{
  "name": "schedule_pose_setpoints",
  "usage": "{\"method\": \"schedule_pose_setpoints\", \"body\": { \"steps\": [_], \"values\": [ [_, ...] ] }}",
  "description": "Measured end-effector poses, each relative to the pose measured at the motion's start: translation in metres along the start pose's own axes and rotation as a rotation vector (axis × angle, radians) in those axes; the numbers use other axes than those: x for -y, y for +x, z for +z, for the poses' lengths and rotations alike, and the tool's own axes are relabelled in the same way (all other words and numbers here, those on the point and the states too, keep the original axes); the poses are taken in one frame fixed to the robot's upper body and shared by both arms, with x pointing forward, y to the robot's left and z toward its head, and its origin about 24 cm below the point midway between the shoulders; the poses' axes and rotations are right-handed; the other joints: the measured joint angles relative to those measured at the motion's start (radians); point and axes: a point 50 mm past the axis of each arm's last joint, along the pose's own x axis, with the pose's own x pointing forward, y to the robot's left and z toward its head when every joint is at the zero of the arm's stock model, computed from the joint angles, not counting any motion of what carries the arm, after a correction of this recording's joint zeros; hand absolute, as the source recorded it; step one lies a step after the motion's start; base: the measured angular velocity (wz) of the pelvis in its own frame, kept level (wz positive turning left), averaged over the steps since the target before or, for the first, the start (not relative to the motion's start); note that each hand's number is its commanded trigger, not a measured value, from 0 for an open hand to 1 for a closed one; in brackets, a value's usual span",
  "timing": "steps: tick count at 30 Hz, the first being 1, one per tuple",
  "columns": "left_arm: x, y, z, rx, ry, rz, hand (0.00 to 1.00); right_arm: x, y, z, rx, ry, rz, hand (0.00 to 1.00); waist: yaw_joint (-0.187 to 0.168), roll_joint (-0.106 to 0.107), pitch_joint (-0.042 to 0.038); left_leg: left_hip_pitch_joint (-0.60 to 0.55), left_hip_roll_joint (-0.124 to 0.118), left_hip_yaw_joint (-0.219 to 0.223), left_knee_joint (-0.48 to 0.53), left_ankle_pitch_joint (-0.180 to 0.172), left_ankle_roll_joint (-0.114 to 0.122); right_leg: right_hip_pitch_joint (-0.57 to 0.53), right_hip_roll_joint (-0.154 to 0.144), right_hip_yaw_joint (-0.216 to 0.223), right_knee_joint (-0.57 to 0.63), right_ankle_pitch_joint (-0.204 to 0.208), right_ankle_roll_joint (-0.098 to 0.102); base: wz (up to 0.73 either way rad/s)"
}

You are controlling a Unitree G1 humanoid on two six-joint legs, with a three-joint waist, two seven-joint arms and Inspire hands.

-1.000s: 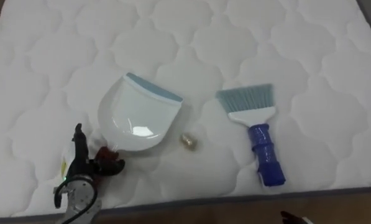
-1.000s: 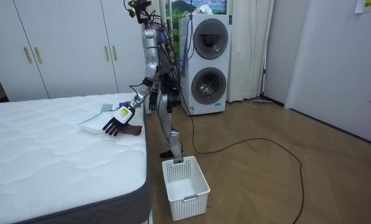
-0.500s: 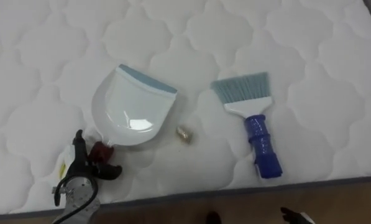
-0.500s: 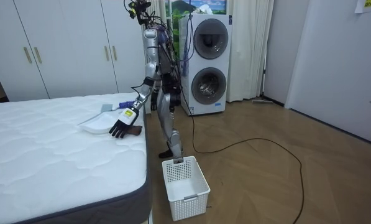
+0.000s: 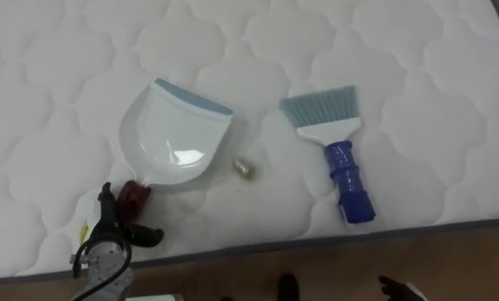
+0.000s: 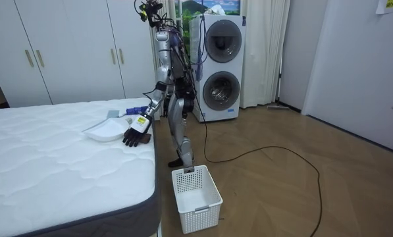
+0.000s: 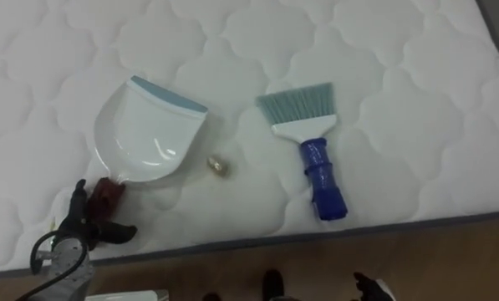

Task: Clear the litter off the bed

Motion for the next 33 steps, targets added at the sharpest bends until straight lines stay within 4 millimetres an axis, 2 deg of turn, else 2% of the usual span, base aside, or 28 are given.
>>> {"method": "schedule_pose_setpoints", "body": {
  "steps": [13,26,27,28,29,33],
  "values": [
    [-0.0003,0.0004,-0.0005,-0.009,0.010,0.000,0.00,0.0006,0.0001,-0.0012,-0.017,0.008,0.002,0.00,-0.001,0.002,-0.0007,-0.018,0.001,0.016,0.010,0.000,0.000,-0.029,-0.004,0.009,0.023,-0.002,-0.004,-0.01],
    [-0.0004,0.0009,-0.0023,0.013,0.187,-0.003,0.00,0.0006,0.0004,0.0007,-0.019,-0.004,0.009,0.00,0.000,0.000,0.0000,-0.025,-0.001,0.022,0.009,0.000,0.000,-0.040,-0.005,0.012,0.025,-0.002,-0.003,0.00],
    [-0.0006,0.0011,-0.0025,0.013,0.205,-0.001,0.41,0.0004,0.0004,0.0006,-0.019,-0.004,0.008,0.00,0.000,0.000,0.0000,-0.025,-0.001,0.023,0.009,0.000,0.000,-0.040,-0.004,0.012,0.024,-0.002,-0.003,0.00],
    [-0.0007,0.0014,-0.0021,0.013,0.212,-0.001,0.74,0.0004,0.0004,0.0006,-0.020,-0.004,0.008,0.00,-0.001,0.000,0.0001,-0.026,-0.001,0.024,0.008,0.000,0.000,-0.041,-0.004,0.012,0.024,-0.002,-0.003,0.00],
    [-0.0011,0.0020,-0.0012,0.013,0.218,0.001,1.00,0.0002,0.0004,0.0004,-0.023,-0.004,0.008,0.00,-0.001,-0.001,0.0005,-0.026,-0.001,0.024,0.008,0.000,0.000,-0.041,-0.004,0.012,0.023,-0.002,-0.003,0.00],
    [-0.0031,0.0025,-0.0014,0.011,0.236,0.023,1.00,-0.0005,0.0004,0.0002,-0.026,0.003,0.009,0.00,-0.001,-0.004,0.0011,-0.026,-0.001,0.025,0.006,0.000,0.000,-0.041,-0.004,0.012,0.021,-0.002,-0.003,0.00]
  ]
}}
